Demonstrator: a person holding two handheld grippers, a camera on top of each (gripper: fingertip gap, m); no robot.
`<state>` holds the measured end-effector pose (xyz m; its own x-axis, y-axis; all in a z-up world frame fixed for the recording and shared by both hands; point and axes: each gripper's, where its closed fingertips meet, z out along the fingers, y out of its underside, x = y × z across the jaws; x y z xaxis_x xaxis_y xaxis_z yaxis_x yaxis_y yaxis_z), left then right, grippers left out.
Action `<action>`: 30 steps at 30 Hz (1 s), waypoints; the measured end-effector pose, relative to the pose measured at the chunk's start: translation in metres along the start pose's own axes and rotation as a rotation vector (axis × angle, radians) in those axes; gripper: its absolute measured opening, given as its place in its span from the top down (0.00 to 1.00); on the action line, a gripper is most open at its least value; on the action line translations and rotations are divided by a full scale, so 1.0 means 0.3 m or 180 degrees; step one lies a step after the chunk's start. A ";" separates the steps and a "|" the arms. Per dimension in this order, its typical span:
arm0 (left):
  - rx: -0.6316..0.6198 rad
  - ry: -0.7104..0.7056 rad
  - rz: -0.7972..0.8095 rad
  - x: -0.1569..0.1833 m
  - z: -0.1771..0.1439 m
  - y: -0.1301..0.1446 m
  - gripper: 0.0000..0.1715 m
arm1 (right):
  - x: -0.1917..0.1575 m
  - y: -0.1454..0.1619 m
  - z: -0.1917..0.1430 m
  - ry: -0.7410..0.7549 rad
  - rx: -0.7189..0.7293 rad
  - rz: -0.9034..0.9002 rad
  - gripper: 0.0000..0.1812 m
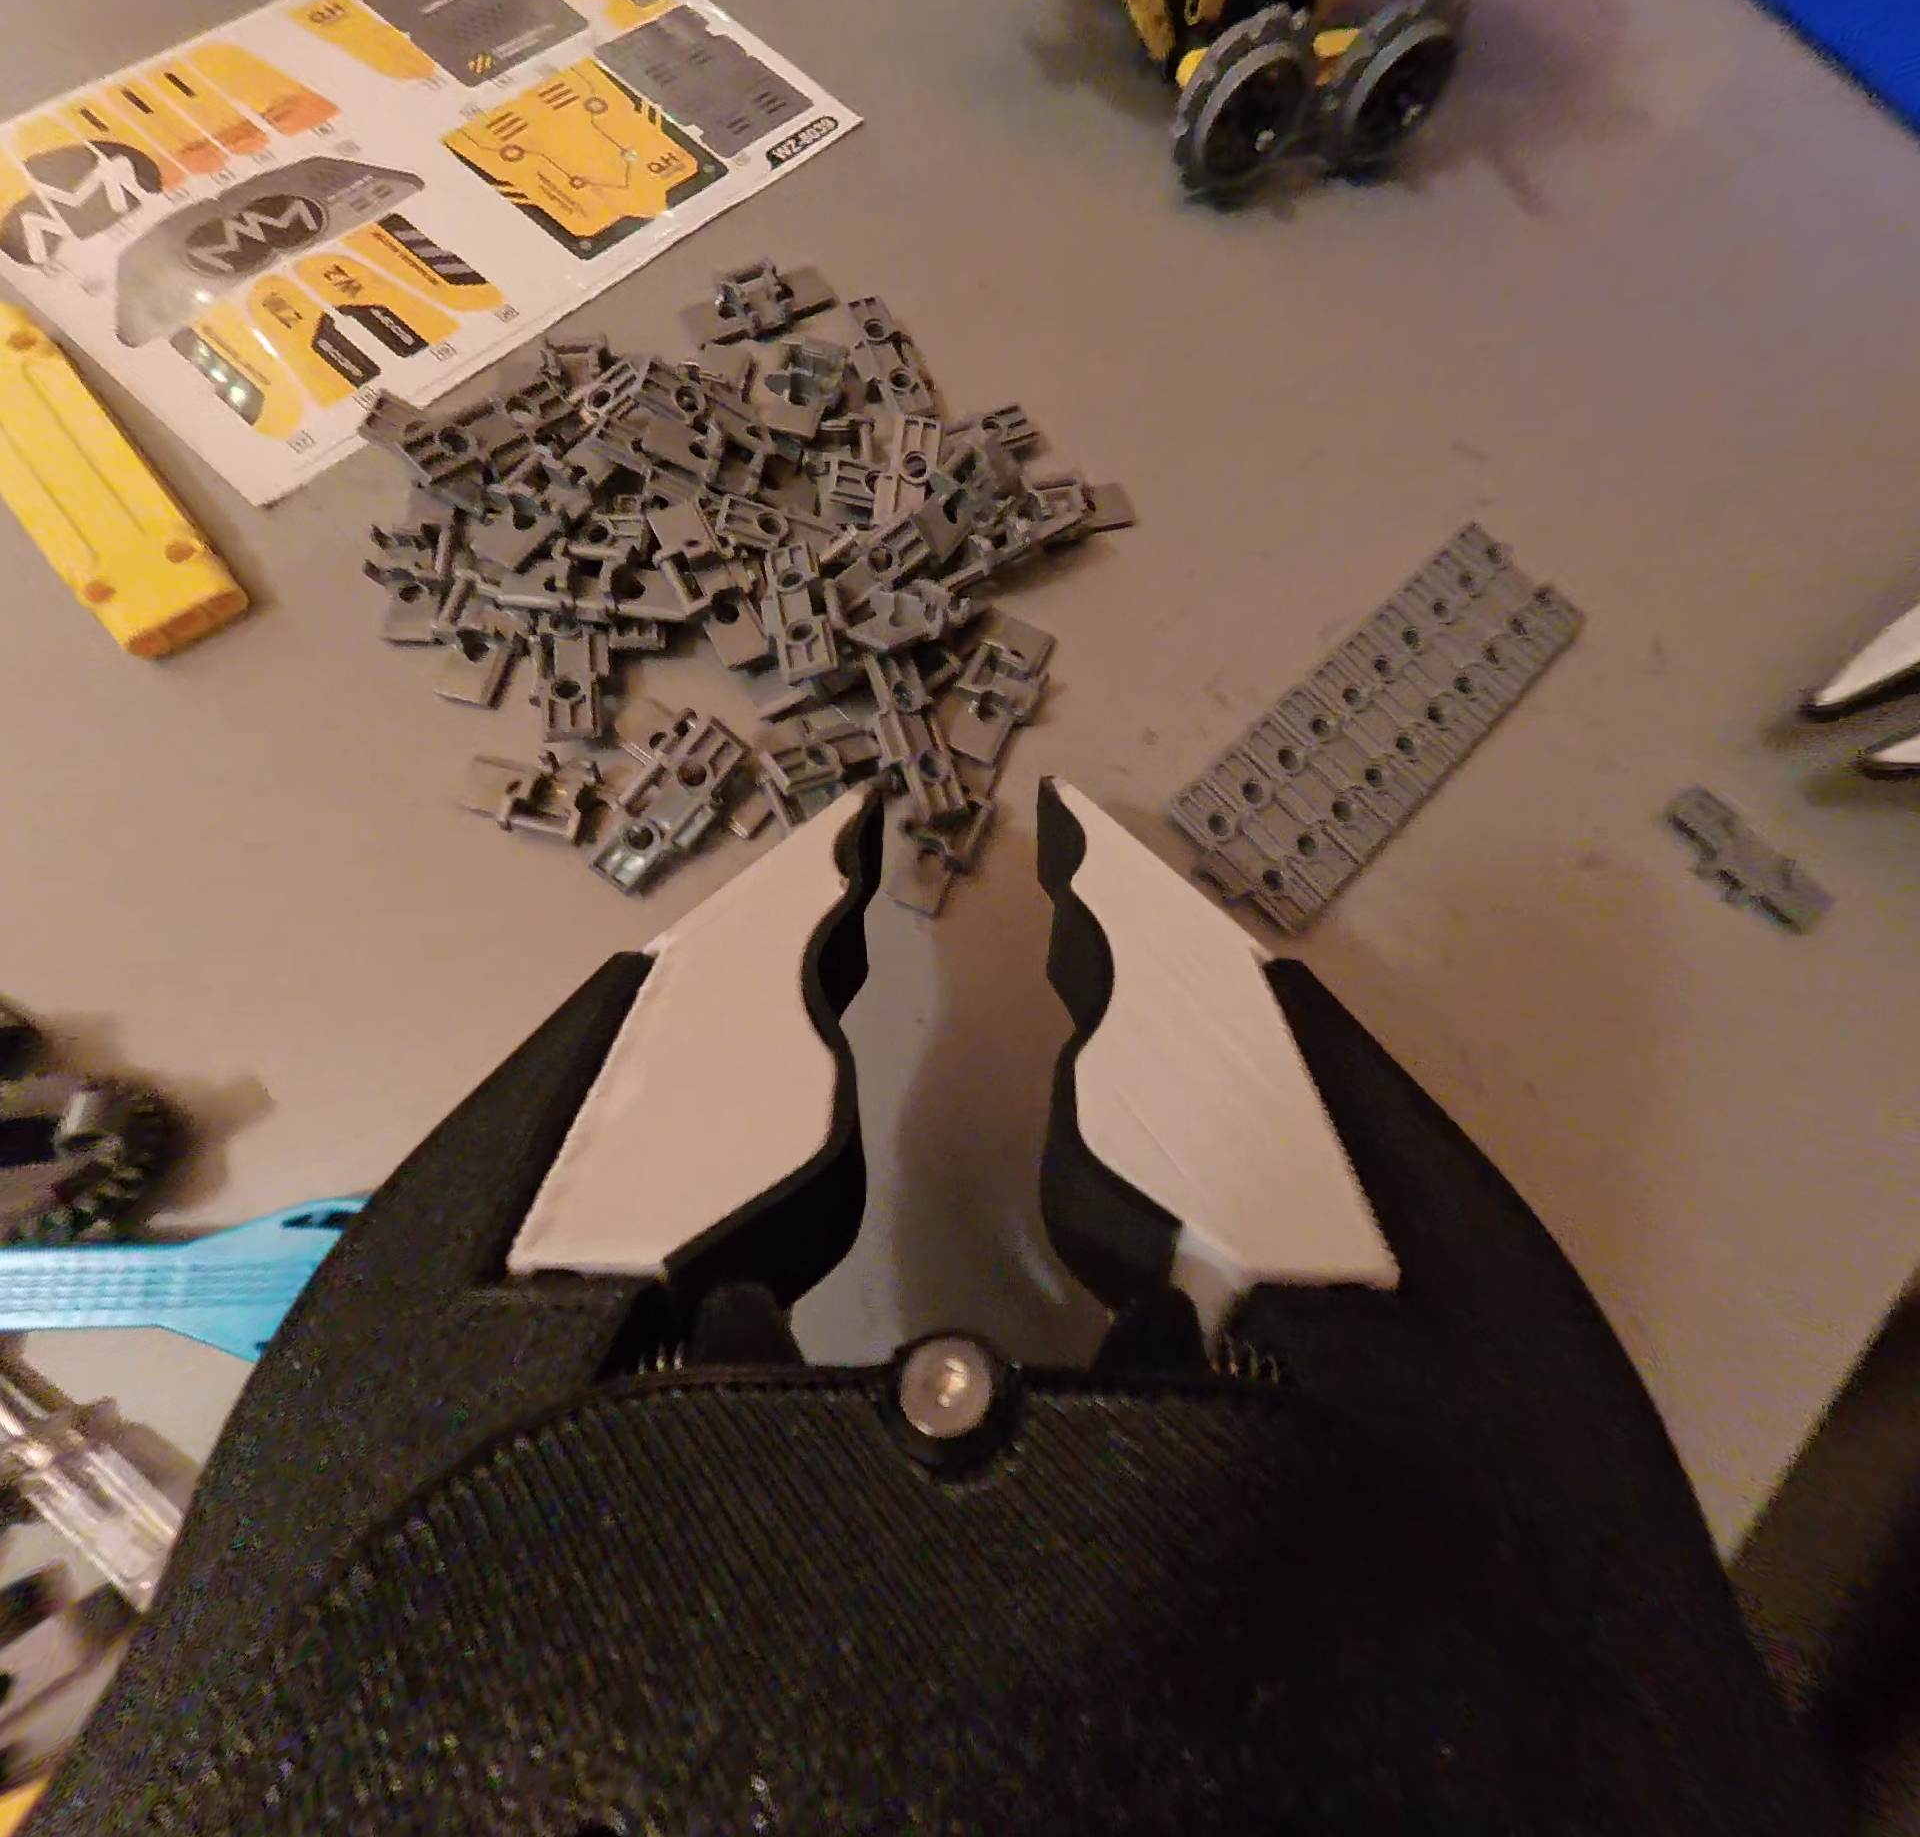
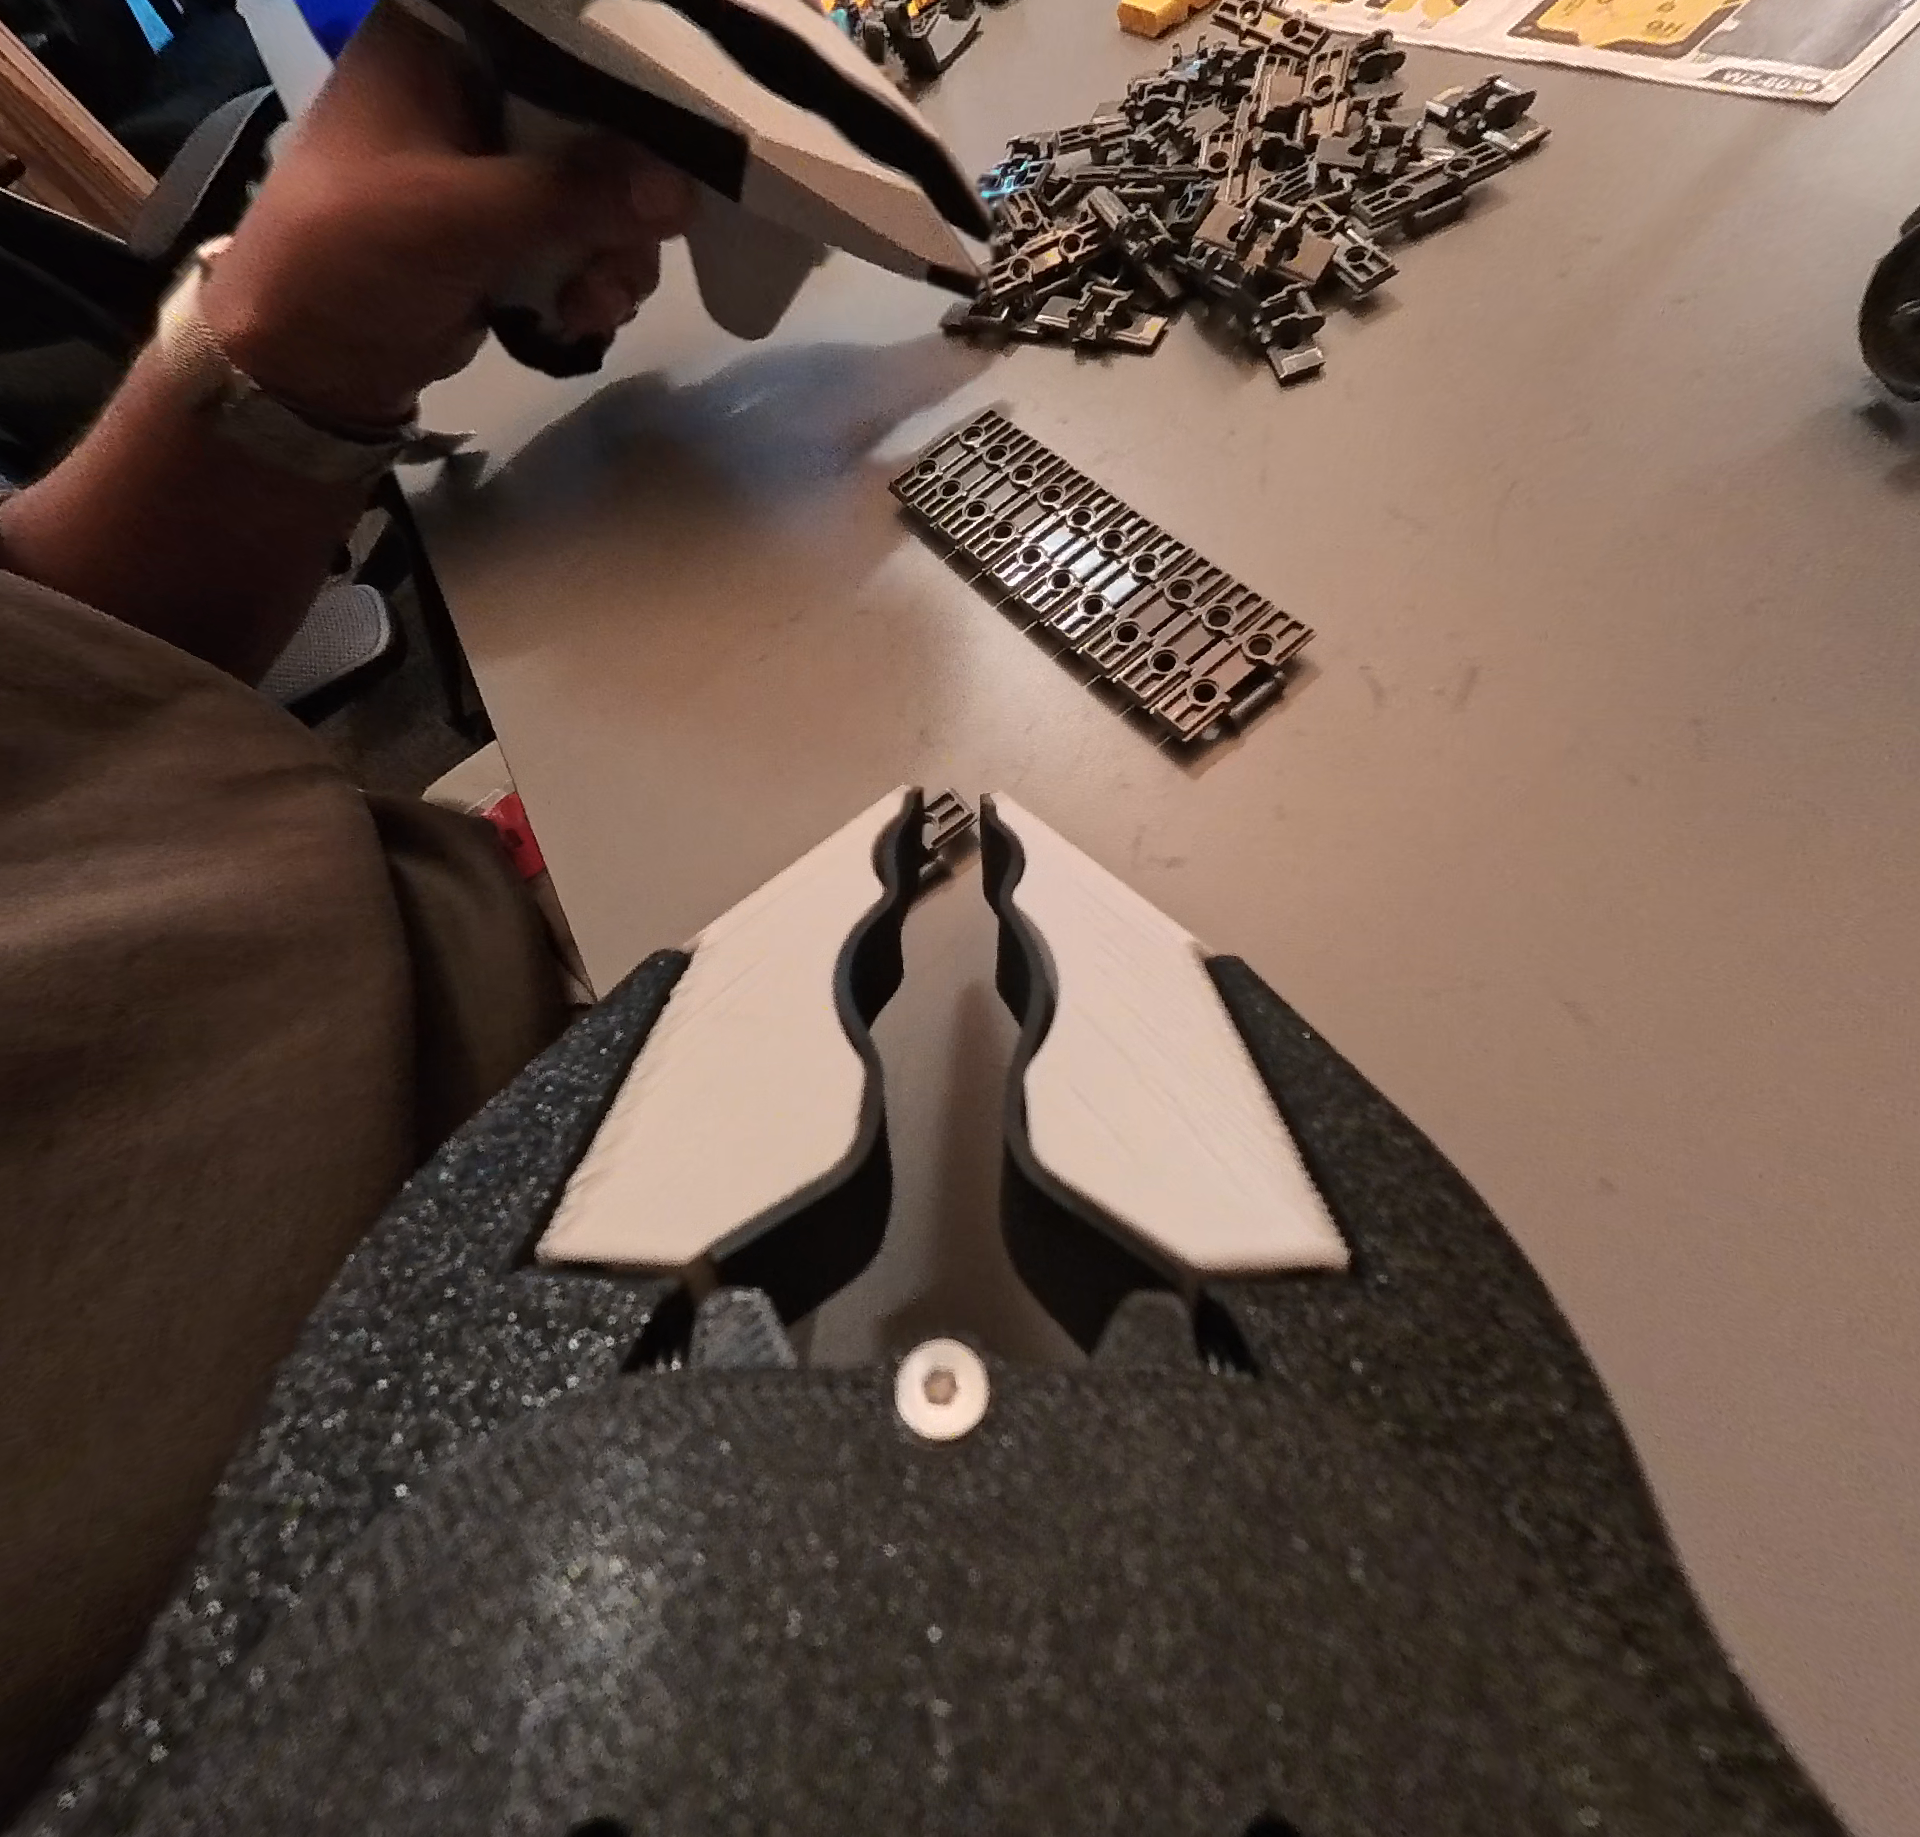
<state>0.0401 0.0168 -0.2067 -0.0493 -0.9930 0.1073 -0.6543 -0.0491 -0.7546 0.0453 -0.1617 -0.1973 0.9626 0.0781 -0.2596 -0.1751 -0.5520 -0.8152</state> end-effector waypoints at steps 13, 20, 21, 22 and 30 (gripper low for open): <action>-0.0207 -0.0576 0.0487 -0.046 0.041 0.004 0.93 | -0.005 0.000 0.000 0.0073 -0.0002 -0.0121 0.93; 0.0088 -0.0612 0.0541 -0.034 -0.026 -0.040 0.93 | -0.004 -0.005 -0.004 0.0081 0.0034 -0.0121 0.93; 0.0126 -0.0594 0.0552 -0.026 -0.038 -0.046 0.93 | -0.004 -0.005 -0.004 0.0076 0.0038 -0.0114 0.93; 0.0156 -0.0576 0.0555 -0.017 -0.050 -0.049 0.93 | -0.004 -0.006 -0.004 0.0071 0.0039 -0.0107 0.92; 0.0199 -0.0316 0.0500 0.059 -0.095 -0.002 0.93 | -0.046 0.046 -0.001 0.0098 -0.0088 -0.0051 0.86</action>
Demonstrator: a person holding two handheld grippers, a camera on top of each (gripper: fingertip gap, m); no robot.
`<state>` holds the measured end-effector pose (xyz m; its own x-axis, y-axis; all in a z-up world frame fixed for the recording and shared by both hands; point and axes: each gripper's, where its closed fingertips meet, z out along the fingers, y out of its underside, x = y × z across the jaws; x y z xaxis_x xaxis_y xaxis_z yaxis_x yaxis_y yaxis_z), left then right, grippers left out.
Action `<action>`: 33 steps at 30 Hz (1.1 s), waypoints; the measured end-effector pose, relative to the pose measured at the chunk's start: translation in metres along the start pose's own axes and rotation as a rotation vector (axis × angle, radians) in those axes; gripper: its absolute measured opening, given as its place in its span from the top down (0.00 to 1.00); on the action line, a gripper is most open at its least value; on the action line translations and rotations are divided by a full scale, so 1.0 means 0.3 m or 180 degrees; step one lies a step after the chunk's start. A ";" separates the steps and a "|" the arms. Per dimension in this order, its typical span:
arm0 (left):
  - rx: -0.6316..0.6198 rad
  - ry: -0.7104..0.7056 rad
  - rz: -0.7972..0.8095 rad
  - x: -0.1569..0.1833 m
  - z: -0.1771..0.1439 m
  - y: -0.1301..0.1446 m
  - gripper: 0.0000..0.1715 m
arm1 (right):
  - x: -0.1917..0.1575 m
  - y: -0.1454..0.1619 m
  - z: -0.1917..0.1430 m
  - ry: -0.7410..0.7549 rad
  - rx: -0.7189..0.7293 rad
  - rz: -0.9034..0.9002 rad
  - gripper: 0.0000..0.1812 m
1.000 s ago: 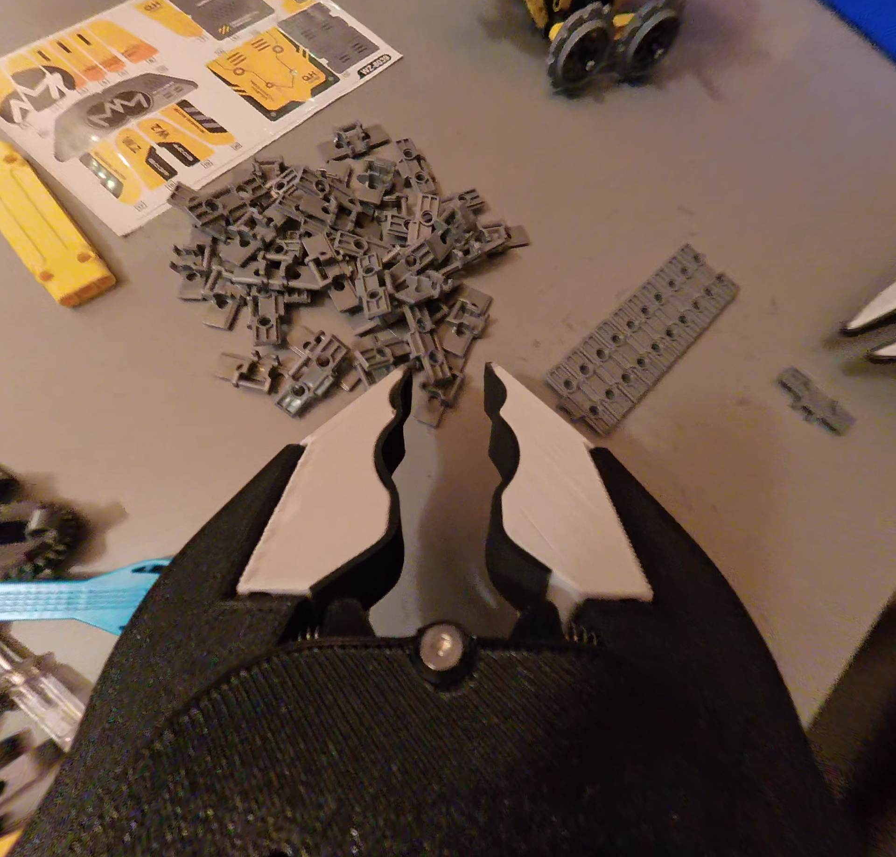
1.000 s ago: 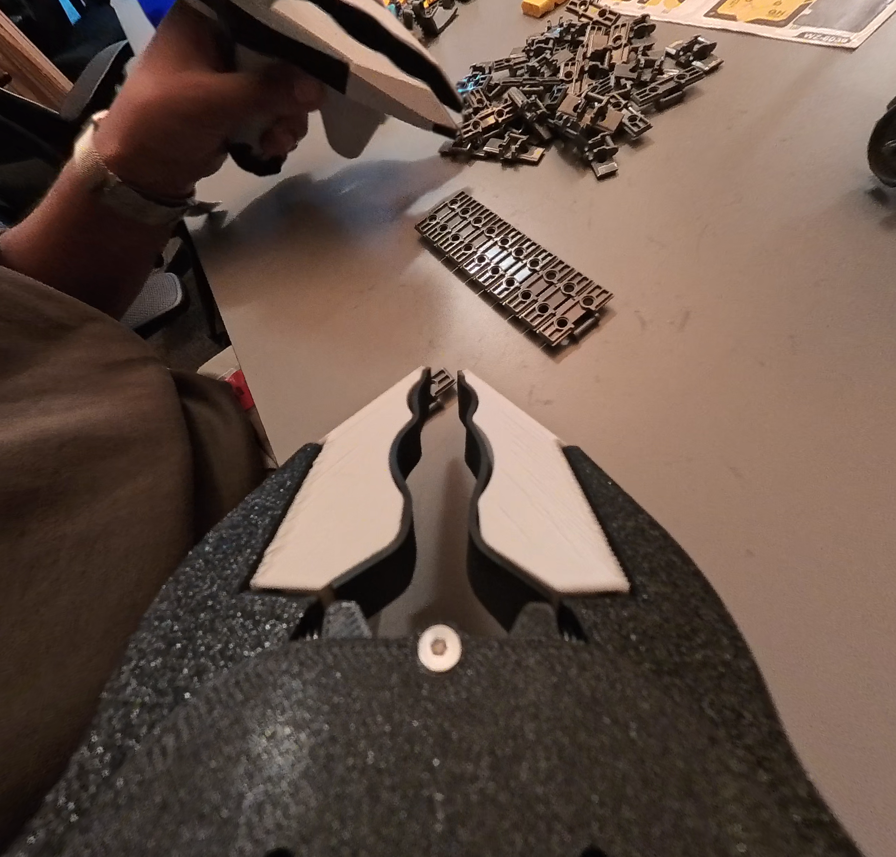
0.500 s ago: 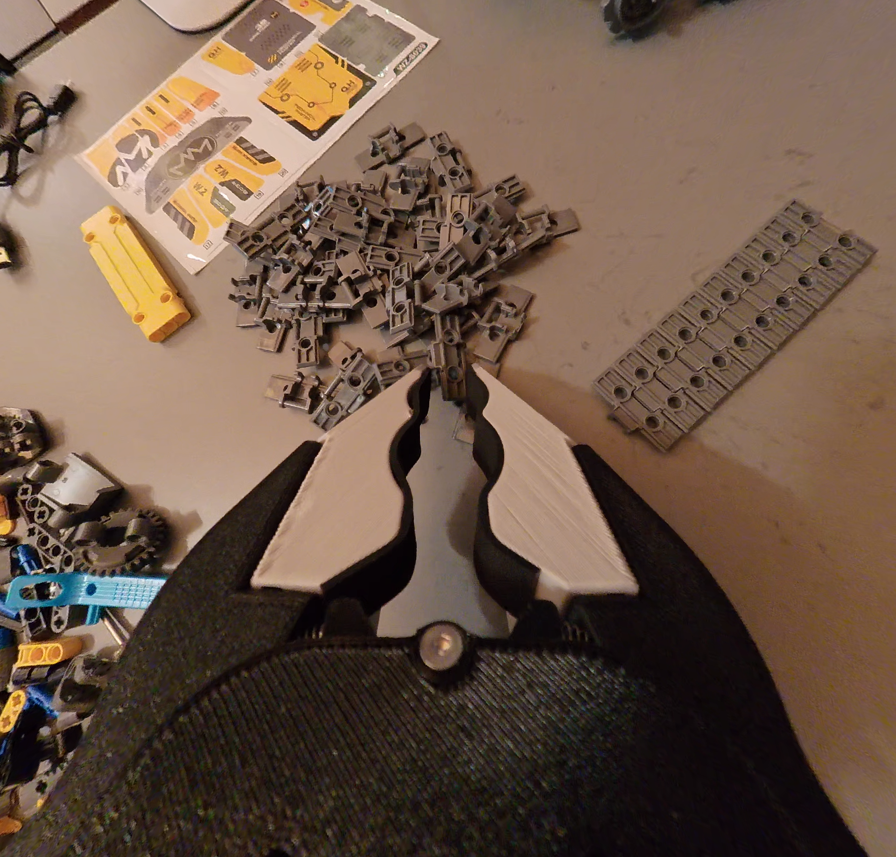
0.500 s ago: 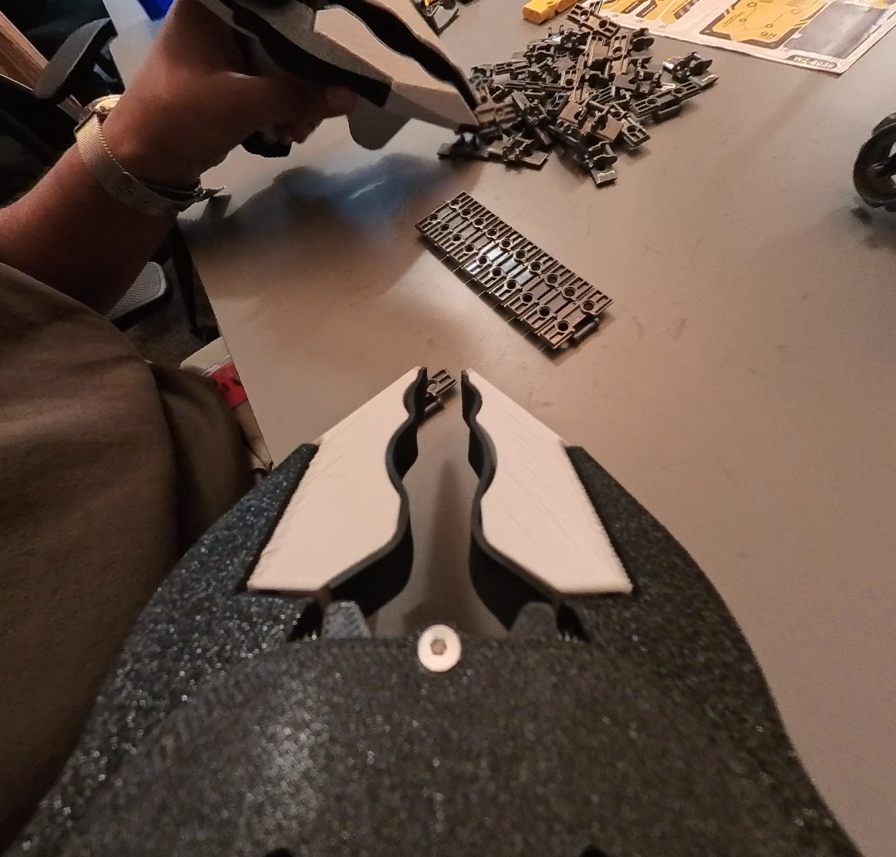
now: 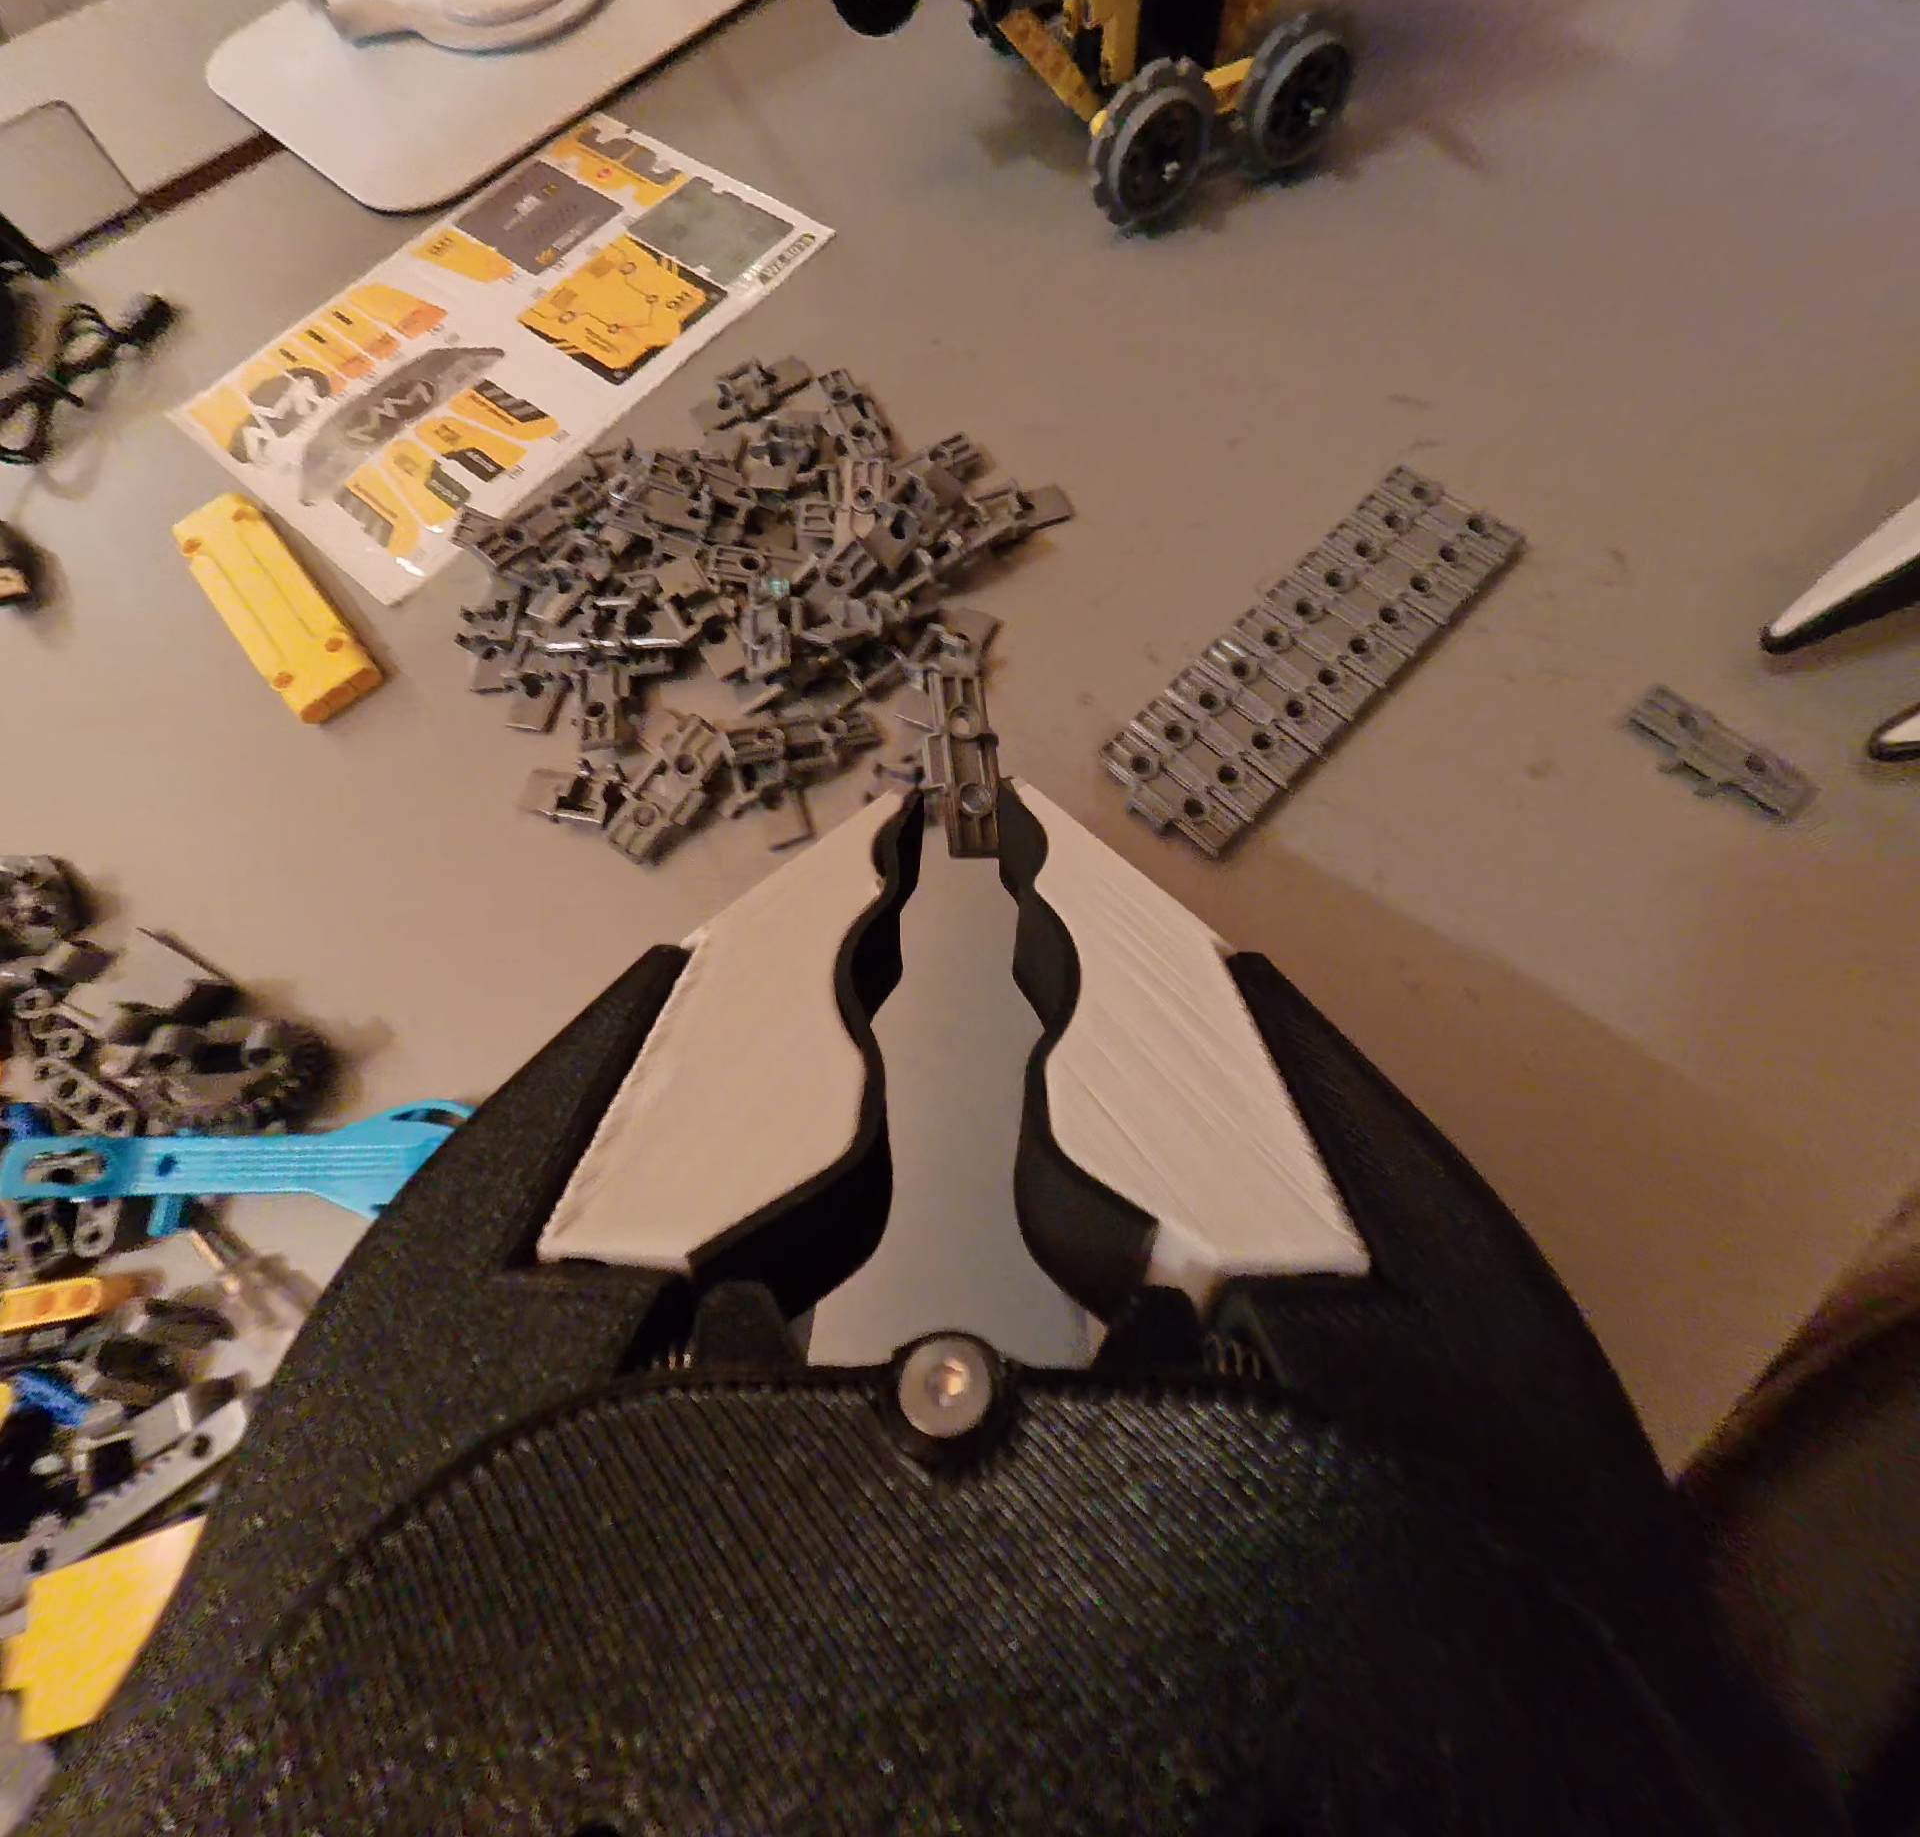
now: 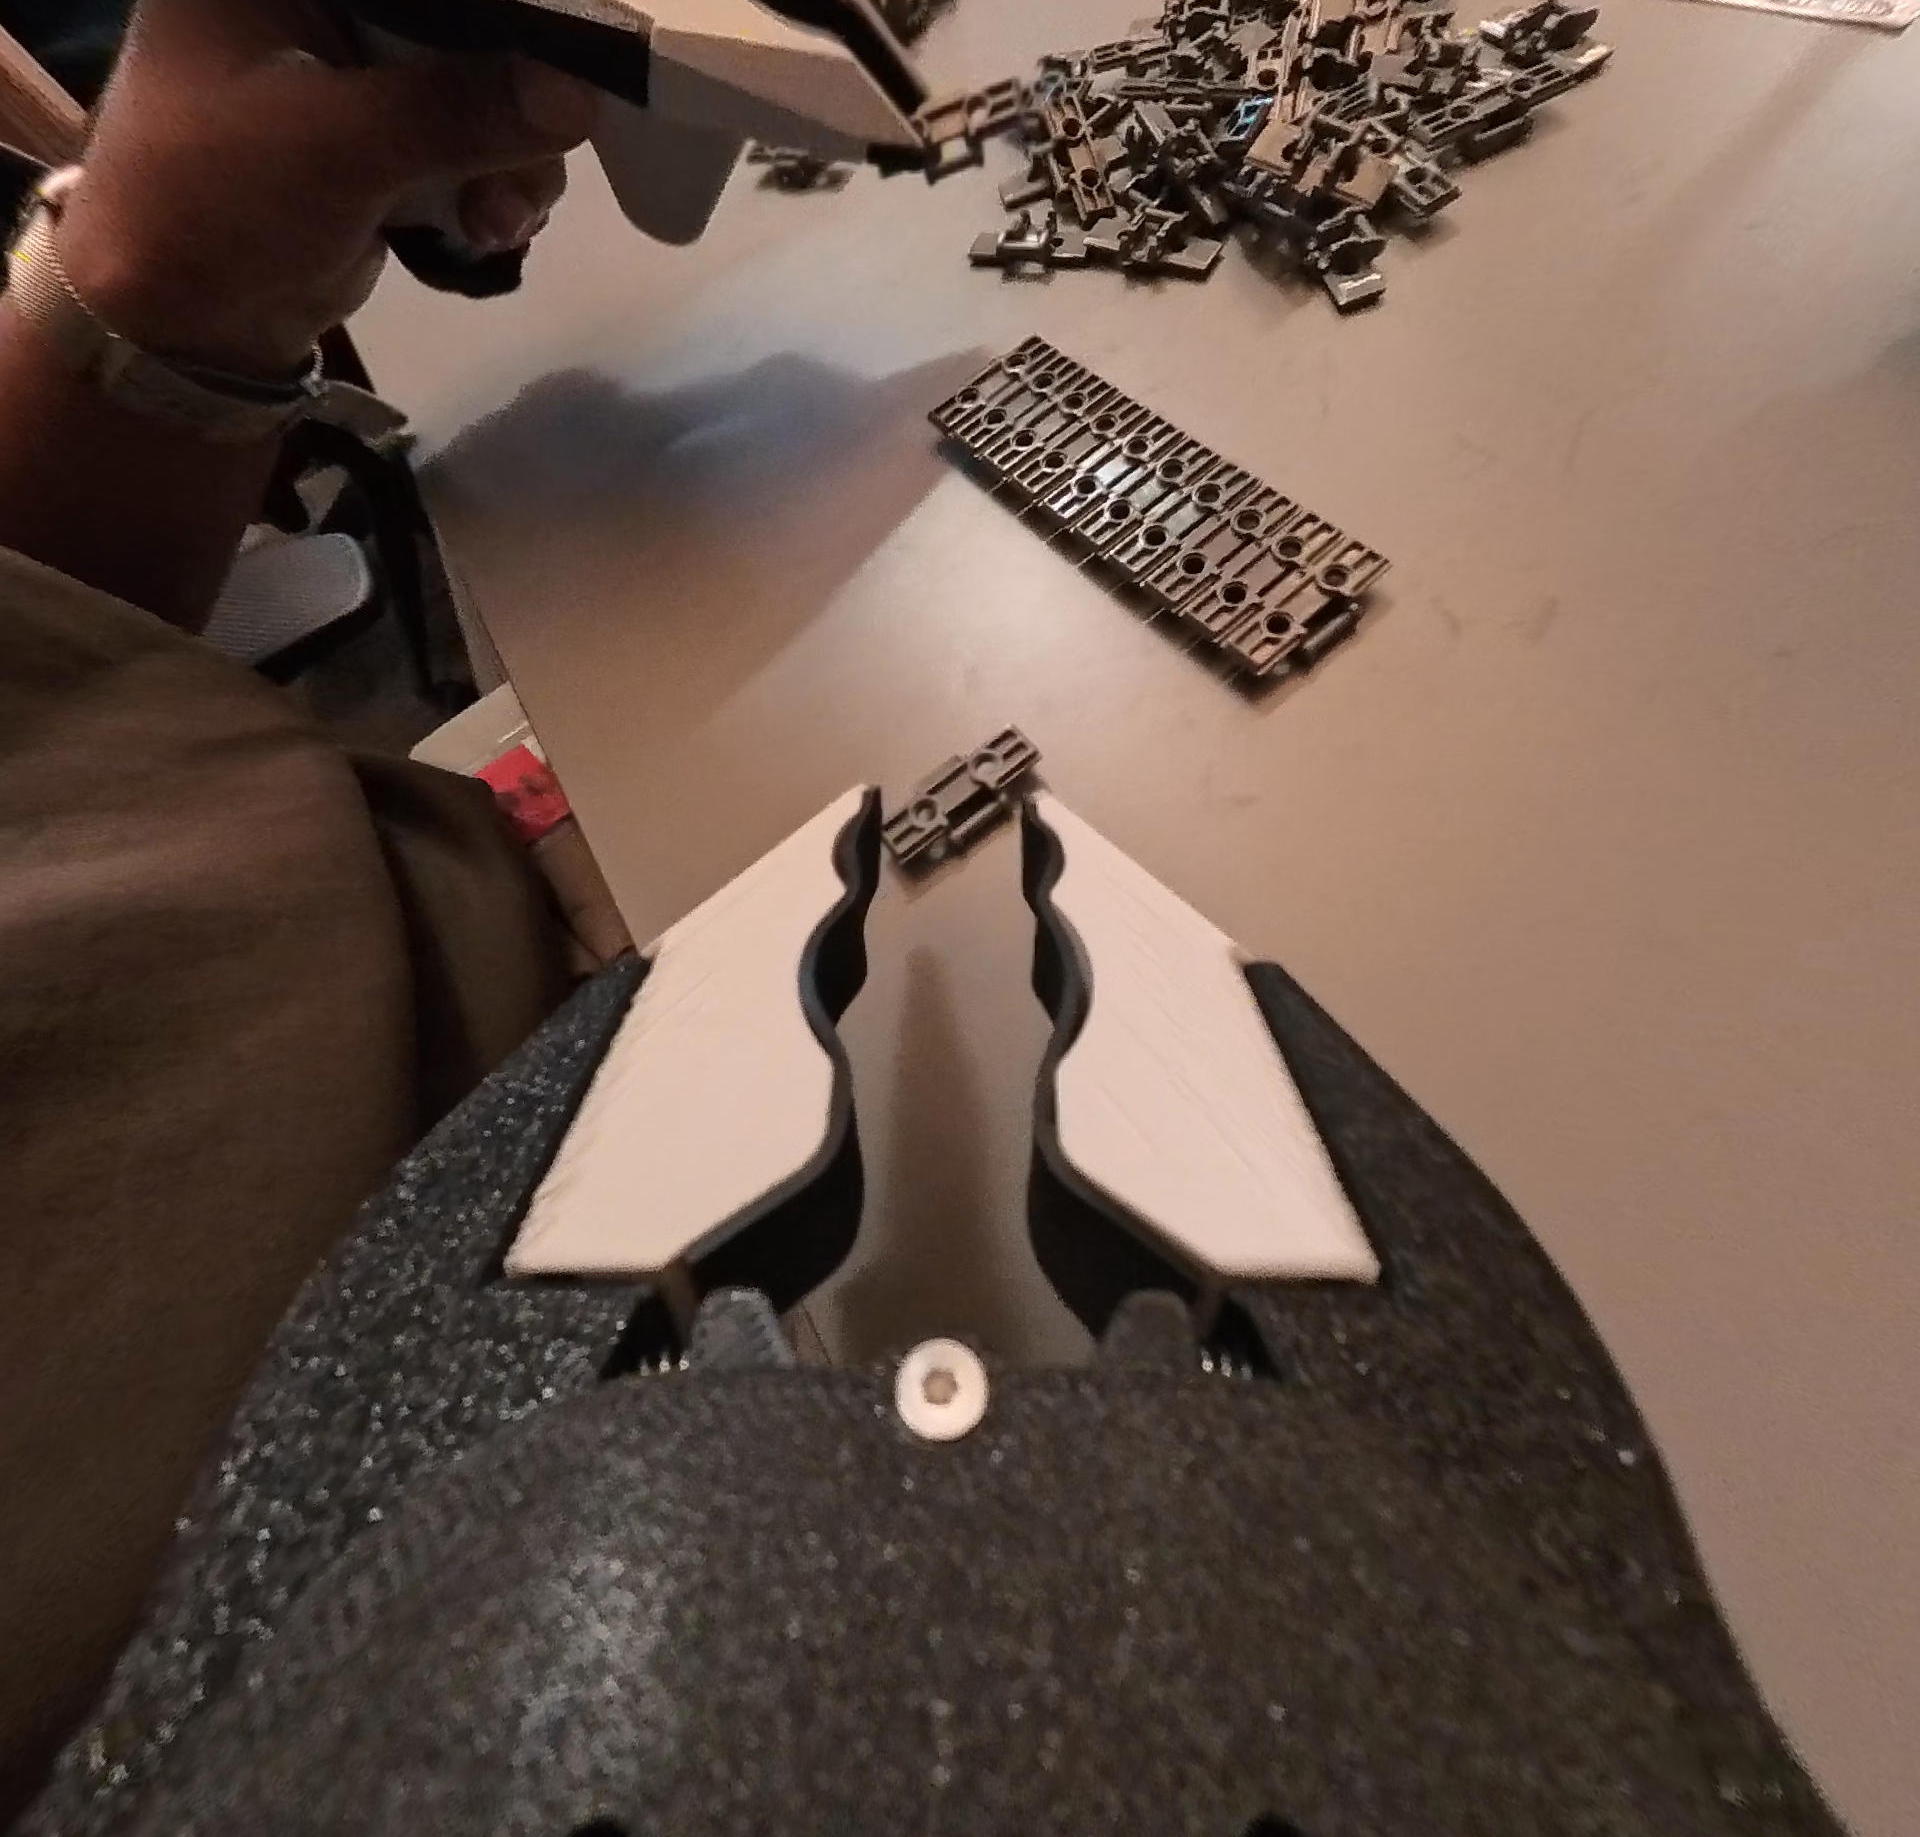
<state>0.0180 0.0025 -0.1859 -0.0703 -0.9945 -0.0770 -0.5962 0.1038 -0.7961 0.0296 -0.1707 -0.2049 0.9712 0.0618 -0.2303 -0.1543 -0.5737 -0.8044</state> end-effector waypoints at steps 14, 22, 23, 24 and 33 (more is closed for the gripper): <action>-0.0115 0.0389 -0.0340 0.091 -0.011 0.113 0.93 | -0.043 -0.174 0.059 0.0575 0.0513 -0.0750 0.95; -0.0143 0.0472 -0.0355 0.099 -0.001 0.111 0.93 | -0.001 -0.198 0.255 0.0419 -0.0065 -0.0780 1.00; -0.0147 0.0488 -0.0375 0.099 -0.001 0.112 0.93 | 0.004 -0.184 0.265 0.0402 -0.0131 -0.0742 1.00; -0.0149 0.0508 -0.0404 0.097 0.000 0.111 0.93 | 0.012 -0.177 0.267 0.0426 -0.0180 -0.0726 1.00; -0.0113 0.0698 -0.0585 0.090 0.010 0.094 0.94 | 0.059 -0.176 0.233 0.0532 -0.0124 -0.0556 1.00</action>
<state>0.0017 -0.0216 -0.2124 -0.1275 -0.9712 0.2014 -0.6424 -0.0738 -0.7628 0.0421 -0.0821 -0.2049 0.9996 0.0286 0.0069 0.0227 -0.5974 -0.8016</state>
